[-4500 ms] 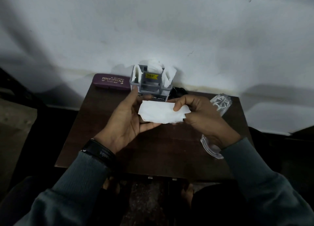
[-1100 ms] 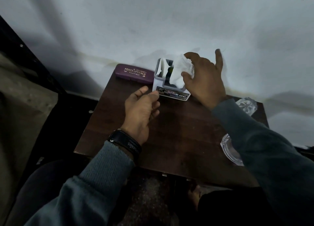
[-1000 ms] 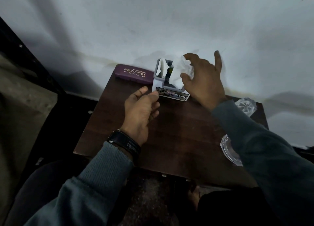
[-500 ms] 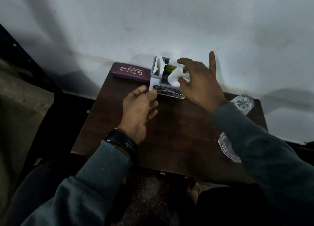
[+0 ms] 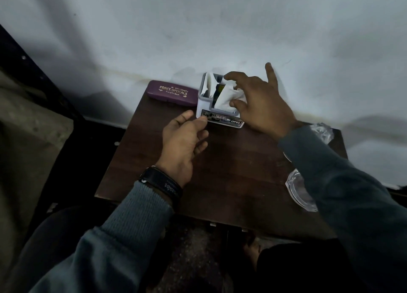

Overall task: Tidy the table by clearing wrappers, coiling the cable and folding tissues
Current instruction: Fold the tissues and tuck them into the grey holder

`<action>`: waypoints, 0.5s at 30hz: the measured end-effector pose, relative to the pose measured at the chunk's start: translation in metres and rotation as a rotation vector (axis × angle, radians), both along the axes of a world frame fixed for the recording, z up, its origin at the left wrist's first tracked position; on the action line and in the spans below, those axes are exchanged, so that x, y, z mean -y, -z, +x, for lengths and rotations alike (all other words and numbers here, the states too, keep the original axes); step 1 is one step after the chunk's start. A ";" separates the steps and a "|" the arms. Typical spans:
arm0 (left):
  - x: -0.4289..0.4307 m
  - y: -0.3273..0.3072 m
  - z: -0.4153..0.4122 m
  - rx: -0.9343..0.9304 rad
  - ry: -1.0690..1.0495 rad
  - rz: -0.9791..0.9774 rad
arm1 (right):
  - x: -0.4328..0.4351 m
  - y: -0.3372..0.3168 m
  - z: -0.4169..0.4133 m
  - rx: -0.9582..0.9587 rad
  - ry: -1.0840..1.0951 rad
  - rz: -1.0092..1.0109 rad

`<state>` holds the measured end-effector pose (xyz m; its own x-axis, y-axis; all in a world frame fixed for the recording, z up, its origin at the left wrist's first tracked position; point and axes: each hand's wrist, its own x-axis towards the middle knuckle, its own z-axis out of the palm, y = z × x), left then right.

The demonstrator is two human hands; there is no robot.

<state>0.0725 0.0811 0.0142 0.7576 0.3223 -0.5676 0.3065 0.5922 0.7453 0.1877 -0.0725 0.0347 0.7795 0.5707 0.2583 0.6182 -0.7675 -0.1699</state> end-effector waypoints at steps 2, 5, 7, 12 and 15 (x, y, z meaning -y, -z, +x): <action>0.001 0.000 0.000 0.002 0.003 0.004 | -0.002 0.002 0.002 -0.013 0.017 -0.020; 0.002 0.000 -0.001 0.009 0.017 0.004 | -0.009 0.005 0.005 -0.023 0.018 -0.083; 0.002 0.000 -0.002 0.010 0.020 -0.001 | -0.010 0.007 0.005 -0.006 0.000 -0.137; 0.002 -0.001 -0.002 0.010 0.026 0.004 | -0.005 0.007 0.004 0.116 -0.030 -0.119; 0.003 -0.001 -0.002 0.010 0.036 0.004 | -0.007 0.008 0.005 0.149 -0.016 -0.114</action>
<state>0.0703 0.0785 0.0150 0.7746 0.2972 -0.5583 0.3196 0.5777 0.7510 0.1928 -0.0653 0.0271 0.7280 0.6149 0.3031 0.6424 -0.7663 0.0116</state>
